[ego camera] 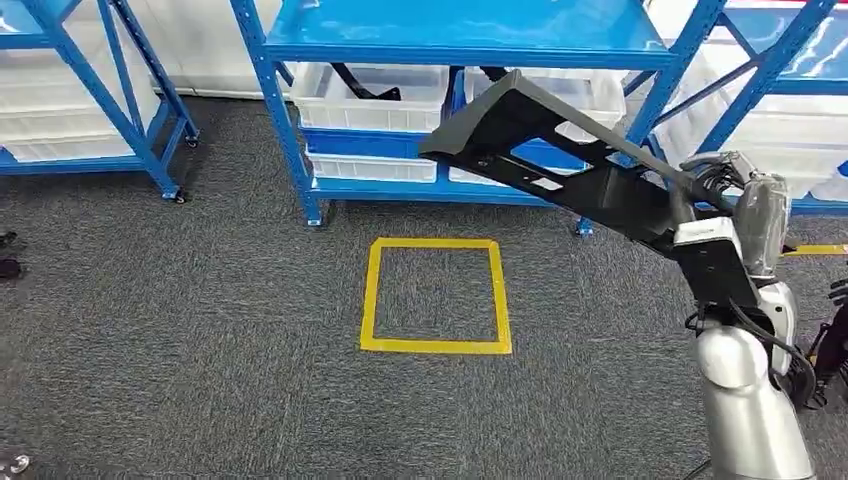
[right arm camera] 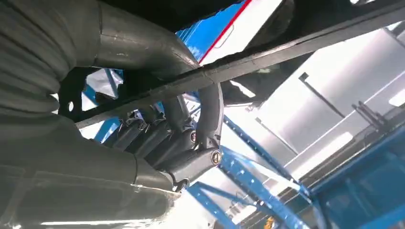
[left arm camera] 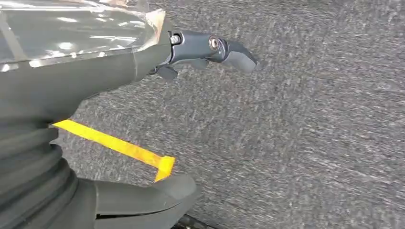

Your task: Take the parts from the cabinet and place them on the table.

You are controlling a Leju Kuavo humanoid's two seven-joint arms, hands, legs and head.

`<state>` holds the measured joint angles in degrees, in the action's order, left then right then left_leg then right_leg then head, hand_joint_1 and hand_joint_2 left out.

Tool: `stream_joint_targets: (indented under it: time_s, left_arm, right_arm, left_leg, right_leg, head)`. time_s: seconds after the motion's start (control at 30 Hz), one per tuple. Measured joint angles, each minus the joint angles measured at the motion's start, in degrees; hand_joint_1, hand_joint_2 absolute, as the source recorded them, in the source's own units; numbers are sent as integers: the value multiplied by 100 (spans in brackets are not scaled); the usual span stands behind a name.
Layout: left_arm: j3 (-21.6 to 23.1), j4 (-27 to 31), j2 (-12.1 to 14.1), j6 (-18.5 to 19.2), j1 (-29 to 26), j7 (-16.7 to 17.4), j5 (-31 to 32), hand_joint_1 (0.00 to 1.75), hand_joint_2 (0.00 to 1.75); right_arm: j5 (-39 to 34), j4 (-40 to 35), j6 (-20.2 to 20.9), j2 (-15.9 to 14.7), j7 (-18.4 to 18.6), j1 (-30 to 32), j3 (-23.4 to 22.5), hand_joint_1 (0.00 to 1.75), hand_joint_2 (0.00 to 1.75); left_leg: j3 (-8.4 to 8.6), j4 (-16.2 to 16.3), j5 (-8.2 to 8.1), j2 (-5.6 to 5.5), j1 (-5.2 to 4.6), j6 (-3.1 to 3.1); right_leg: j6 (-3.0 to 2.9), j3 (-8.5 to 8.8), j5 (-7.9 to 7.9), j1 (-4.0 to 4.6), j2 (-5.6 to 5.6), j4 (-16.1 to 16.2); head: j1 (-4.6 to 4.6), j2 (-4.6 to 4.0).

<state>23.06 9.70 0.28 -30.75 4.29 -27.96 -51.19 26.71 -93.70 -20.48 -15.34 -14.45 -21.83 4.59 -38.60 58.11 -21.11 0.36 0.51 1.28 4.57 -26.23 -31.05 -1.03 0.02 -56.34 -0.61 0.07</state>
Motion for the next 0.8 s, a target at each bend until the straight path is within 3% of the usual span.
stream_joint_targets:
  time_s: [0.1, 0.13, 0.17, 0.2, 0.27, 0.3, 0.33, 0.37, 0.43, 0.47, 0.5, 0.53, 0.57, 0.63, 0.67, 0.7, 0.73, 0.77, 0.8]
  left_arm:
    - [-9, 0, 11, -2, -14, -2, -11, 0, 175]
    - [-18, -9, 20, -2, -39, 0, -33, 0, 175]
    - [-26, -9, 18, -4, -42, 0, -35, 0, 175]
    - [-31, -9, 18, -4, -42, 0, -35, 0, 175]
    - [-37, -9, 24, -4, -41, 0, -39, 0, 175]
    - [-39, -9, 28, -4, -41, 0, -39, 0, 175]
    - [-42, -9, 26, -4, -41, 0, -39, 0, 175]
    - [-39, -9, 24, -4, -40, 0, -39, 0, 175]
    - [-41, -9, 22, -4, -35, 0, -39, 0, 175]
    - [-42, -9, 26, -4, -29, 0, -39, 0, 175]
    - [-42, -7, 37, -4, -19, 0, -39, 0, 175]
    - [-42, -7, 37, -9, -10, 0, -39, 0, 175]
    - [-44, -7, 35, -20, -9, 0, -42, 0, 175]
    - [-46, -9, 35, -26, -20, 2, -44, 0, 175]
    - [-53, -11, 24, -26, -20, 2, -48, 0, 175]
    - [-55, -11, 22, -28, -18, 2, -48, 0, 175]
    - [-57, -9, 26, -33, -16, 2, -48, 0, 175]
    - [-59, -11, 24, -46, -16, 4, -41, 0, 175]
    - [-59, -9, 20, -52, -17, 9, -42, 0, 175]
  right_arm:
    - [-2, -9, -31, -2, -17, 108, -74, 175, 175]
    - [-6, -9, -37, 4, -26, 138, -85, 175, 175]
    - [-15, -9, -48, 6, -33, 143, -87, 175, 175]
    - [-15, -11, -53, 13, -39, 158, -90, 175, 175]
    - [-17, -11, -55, 18, -42, 172, -92, 175, 175]
    - [-17, -9, -55, 20, -44, 183, -94, 175, 175]
    - [-17, -9, -55, 24, -44, 197, -96, 175, 175]
    - [-17, -9, -55, 28, -44, 206, -98, 175, 175]
    - [-17, -11, -55, 28, -44, 213, -101, 175, 175]
    - [-17, -13, -55, 29, -44, 214, -109, 175, 175]
    - [-17, -28, -59, 28, -46, 225, -124, 175, 175]
    - [-17, -33, -61, 28, -50, 220, -131, 175, 175]
    - [-20, -41, -61, 35, -57, 200, -131, 175, 175]
    - [-22, -44, -61, 55, -66, 209, -127, 175, 175]
    - [-22, -41, -61, 61, -70, 207, -127, 175, 175]
    - [-22, -41, -59, 68, -74, 194, -127, 175, 175]
    - [-17, -41, -59, 72, -77, 187, -127, 175, 175]
    - [-15, -41, -59, 77, -76, 187, -127, 175, 175]
    - [-13, -41, -59, 85, -76, 192, -127, 175, 175]
  left_leg:
    - [-9, -57, 166, 4, -3, -74]
    - [-54, -56, 206, -4, -2, -116]
    - [-122, 40, -14, -4, 26, -146]
    - [-192, 300, -381, -14, 27, -159]
    - [-366, 1155, -1070, -37, 27, -186]
    - [-407, 1561, -1227, -37, 27, -197]
    - [-376, 1723, -1179, -37, 28, -195]
    - [-255, 1696, -1004, -36, 28, -185]
    - [239, 1139, -661, -39, 25, -139]
    - [679, 577, -662, -57, 24, -95]
    - [968, 129, -879, -65, -8, -71]
    - [1024, -44, -918, -70, -17, -51]
    - [973, -48, -902, -72, -49, -30]
    - [867, -93, -781, -59, -62, 73]
    - [880, -116, -701, -20, -24, 107]
    - [781, -116, -631, -20, -30, 176]
    - [702, -115, -561, -14, -30, 200]
    - [606, -110, -482, -11, -33, 199]
    - [506, -106, -408, -8, -34, 191]
  right_leg:
    - [-119, -118, 56, 47, 4, -72]
    - [-216, -235, 122, -17, -5, -58]
    - [-281, -237, 182, -67, -14, -70]
    - [-379, -313, 248, -59, -17, -69]
    - [-431, -461, 375, -22, -20, -74]
    - [-440, -547, 445, -2, -21, -77]
    - [-438, -614, 498, 7, -21, -84]
    - [-431, -698, 555, 15, -20, -93]
    - [-390, -844, 639, 21, -15, -132]
    - [-362, -891, 681, 21, -13, -164]
    - [-337, -944, 719, 57, -9, -175]
    - [-291, -952, 758, 56, -26, -174]
    - [-234, -976, 825, 42, -35, -167]
    - [-145, -1014, 929, 47, -33, -131]
    - [-155, -1072, 811, 27, -34, -209]
    - [-220, -1190, 532, 39, -27, -424]
    - [-281, -1304, 227, 36, -25, -778]
    - [-295, -1419, -41, 28, -23, -1249]
    - [-267, -1503, -201, 24, -23, -1687]
  head:
    - [15, 0]
    - [11, 0]
    - [22, 0]
    - [33, 0]
    - [42, 0]
    - [42, 0]
    - [44, 0]
    - [42, 0]
    - [44, 0]
    - [46, 0]
    - [48, 0]
    - [24, 0]
    - [33, 0]
    - [31, 0]
    - [33, 0]
    - [16, 0]
    - [-7, 0]
    - [-2, 0]
    - [-4, 0]
